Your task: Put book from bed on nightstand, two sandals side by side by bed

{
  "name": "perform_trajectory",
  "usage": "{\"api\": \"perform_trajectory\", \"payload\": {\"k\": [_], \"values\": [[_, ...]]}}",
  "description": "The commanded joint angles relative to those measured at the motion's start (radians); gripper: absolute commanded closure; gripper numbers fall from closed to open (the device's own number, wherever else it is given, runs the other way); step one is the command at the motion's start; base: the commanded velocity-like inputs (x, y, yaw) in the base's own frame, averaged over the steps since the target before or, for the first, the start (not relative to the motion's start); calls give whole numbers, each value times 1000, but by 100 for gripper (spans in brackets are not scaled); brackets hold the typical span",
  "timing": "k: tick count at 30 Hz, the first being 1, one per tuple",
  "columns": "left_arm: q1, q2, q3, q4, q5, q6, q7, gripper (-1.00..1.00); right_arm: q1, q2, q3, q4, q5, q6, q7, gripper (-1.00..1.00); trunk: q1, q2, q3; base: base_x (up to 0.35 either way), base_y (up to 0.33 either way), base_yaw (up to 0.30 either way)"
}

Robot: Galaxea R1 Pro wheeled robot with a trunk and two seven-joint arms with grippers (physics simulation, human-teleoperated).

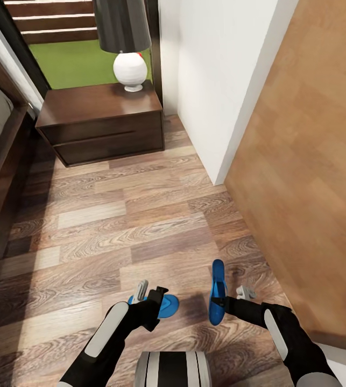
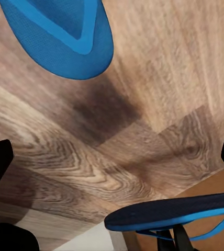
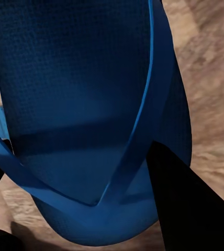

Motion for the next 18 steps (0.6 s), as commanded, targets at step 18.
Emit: {"api": "perform_trajectory", "payload": {"k": [18], "values": [[-1,1,2,-2,3,4,-4,-100,0,0,-2,0,-4,7,1,100,0,0,-1,67,0,0]]}}
